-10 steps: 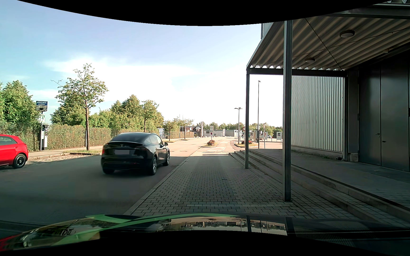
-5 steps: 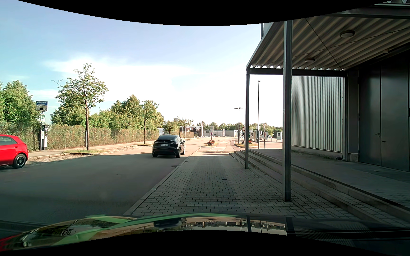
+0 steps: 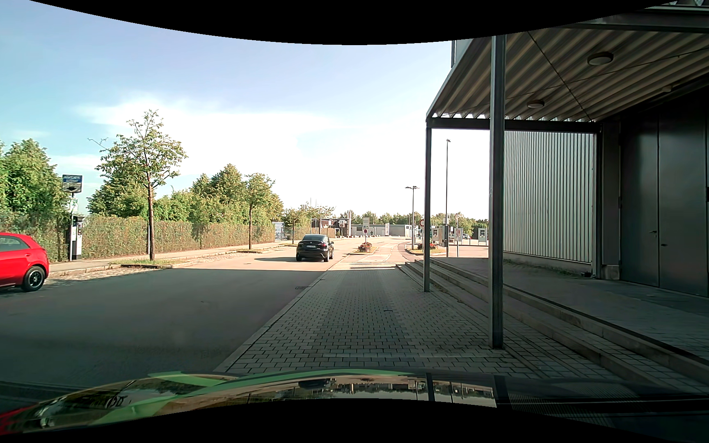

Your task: Follow the waypoints while adhering to traffic rules and regulations

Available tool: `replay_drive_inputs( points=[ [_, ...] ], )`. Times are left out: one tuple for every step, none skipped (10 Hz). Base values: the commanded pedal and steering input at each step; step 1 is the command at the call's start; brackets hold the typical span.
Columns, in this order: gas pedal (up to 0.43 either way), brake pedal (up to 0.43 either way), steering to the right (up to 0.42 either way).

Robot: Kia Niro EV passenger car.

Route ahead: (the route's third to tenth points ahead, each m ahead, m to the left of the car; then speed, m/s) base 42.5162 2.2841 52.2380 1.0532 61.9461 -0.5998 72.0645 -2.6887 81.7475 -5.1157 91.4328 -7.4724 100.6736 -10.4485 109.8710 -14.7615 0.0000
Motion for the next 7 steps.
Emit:
replay_drive_inputs(
  points=[
    [0.000, 0.268, -0.068],
    [0.000, 0.268, -0.067],
    [0.000, 0.268, -0.068],
    [0.000, 0.268, -0.068],
    [0.000, 0.268, -0.068],
    [0.000, 0.268, -0.068],
    [0.000, 0.268, -0.067]
  ],
)
